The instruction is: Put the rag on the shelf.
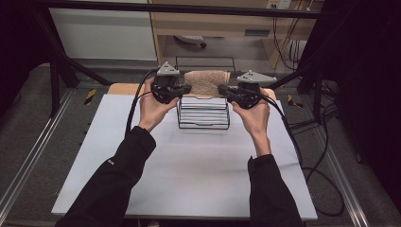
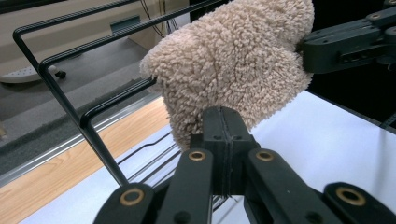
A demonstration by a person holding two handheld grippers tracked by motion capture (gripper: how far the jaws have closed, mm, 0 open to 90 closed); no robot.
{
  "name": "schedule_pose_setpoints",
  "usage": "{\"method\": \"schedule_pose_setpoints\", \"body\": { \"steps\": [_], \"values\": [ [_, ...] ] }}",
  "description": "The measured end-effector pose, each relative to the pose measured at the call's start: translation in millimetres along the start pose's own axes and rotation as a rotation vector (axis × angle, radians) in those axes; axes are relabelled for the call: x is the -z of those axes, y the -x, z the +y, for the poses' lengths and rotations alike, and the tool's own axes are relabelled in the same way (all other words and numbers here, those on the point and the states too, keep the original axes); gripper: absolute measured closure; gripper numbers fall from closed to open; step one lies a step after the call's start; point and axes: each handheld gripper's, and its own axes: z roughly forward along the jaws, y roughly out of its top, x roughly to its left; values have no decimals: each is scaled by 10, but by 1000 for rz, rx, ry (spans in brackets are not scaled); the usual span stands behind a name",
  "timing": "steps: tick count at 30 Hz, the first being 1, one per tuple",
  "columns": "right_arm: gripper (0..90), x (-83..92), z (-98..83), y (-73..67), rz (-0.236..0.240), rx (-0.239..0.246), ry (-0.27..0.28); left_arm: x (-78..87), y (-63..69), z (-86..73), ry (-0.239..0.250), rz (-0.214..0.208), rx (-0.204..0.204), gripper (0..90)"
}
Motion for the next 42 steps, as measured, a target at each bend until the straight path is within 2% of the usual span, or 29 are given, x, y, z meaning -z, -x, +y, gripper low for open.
{"method": "schedule_pose_setpoints", "body": {
  "steps": [3, 6, 12, 14, 18, 21, 25, 30, 36, 42],
  "values": [
    [875, -31, -3, 3, -14, -5, -8, -13, -10, -11, 3, 3, 3, 892],
    [817, -24, -1, 0, -10, -5, 0, 1, -15, -20, 6, 2, 0, 873],
    [573, 56, -12, -35, 26, -5, 9, 101, -11, -44, 13, -3, 5, 780],
    [480, 88, -15, -45, 13, -2, -8, 133, -8, -69, 8, -4, 6, 721],
    [367, 149, -33, -47, 4, 0, -32, 188, -5, -146, -12, -4, 12, 625],
    [311, 198, -72, -43, 24, -14, -32, 227, -3, -219, -42, 1, 13, 563],
    [240, 275, -161, -23, 20, -28, -39, 280, -5, -334, -69, 9, 13, 483],
    [154, 373, -287, -7, 26, -36, -21, 352, -4, -506, -78, 8, 6, 384],
    [83, 461, -458, 19, 25, -62, -30, 426, 2, -741, -96, 3, 2, 260],
    [48, 519, -659, 26, 29, -87, -56, 504, -4, -975, -90, -1, 8, 140]
  ]
}}
